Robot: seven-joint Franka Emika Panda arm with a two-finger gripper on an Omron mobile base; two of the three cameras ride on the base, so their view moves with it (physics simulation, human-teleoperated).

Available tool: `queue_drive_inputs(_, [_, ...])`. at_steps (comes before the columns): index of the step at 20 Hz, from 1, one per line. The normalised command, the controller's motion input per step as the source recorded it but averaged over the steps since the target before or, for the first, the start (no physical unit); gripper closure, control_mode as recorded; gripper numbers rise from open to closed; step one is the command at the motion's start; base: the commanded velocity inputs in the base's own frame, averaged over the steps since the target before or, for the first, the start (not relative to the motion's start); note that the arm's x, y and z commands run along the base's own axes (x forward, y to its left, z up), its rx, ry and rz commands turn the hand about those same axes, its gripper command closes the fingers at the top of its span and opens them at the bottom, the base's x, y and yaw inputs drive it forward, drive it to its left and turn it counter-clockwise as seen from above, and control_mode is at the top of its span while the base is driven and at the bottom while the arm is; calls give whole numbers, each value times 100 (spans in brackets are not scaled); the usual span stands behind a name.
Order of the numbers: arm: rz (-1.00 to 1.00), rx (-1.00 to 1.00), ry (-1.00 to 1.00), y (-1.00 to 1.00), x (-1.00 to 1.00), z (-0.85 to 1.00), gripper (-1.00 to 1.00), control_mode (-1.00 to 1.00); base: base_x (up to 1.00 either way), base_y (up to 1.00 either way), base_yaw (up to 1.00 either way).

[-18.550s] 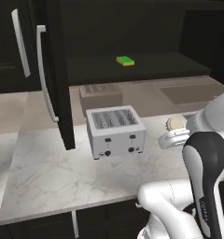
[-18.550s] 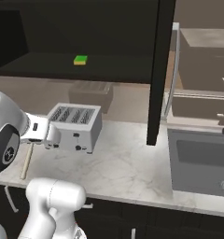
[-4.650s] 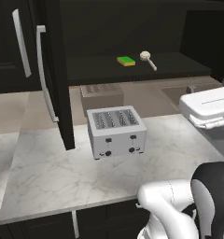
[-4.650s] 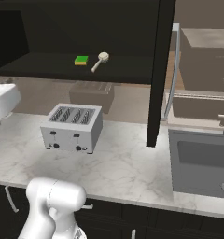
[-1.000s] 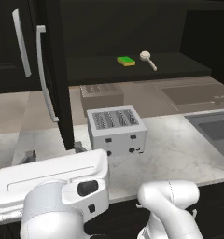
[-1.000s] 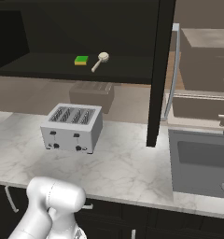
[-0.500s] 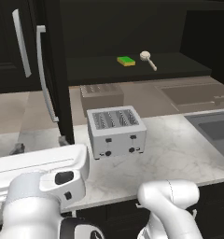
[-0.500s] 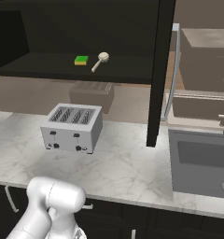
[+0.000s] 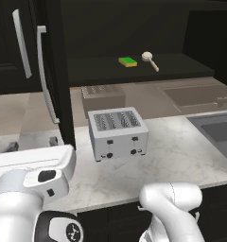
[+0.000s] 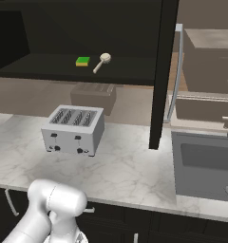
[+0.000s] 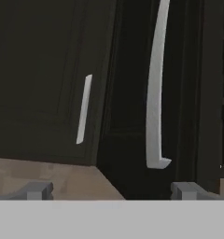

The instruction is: Pick up the dish brush and sponge from the sink, and place them back in the cabinet, and close the cabinet doors.

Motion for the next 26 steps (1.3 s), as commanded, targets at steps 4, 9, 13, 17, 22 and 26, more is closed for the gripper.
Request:
queue_drive_inputs(4, [-10,0,-1,16,21,-4,-100,-100,0,0,0])
queue_drive_inputs(9, [-16,0,0,1,19,0,-100,-100,0,0,0])
queue_drive_inputs(13, [-18,0,-1,0,14,0,-100,-100,0,0,0])
queue_drive_inputs(17, [-16,0,-3,0,23,0,-100,-100,0,0,0])
queue_drive_inputs(22, [-18,0,-2,0,19,0,-100,-100,0,0,0])
queue_drive_inputs(26, [-15,0,-1,-4,9,0,-100,-100,0,0,0])
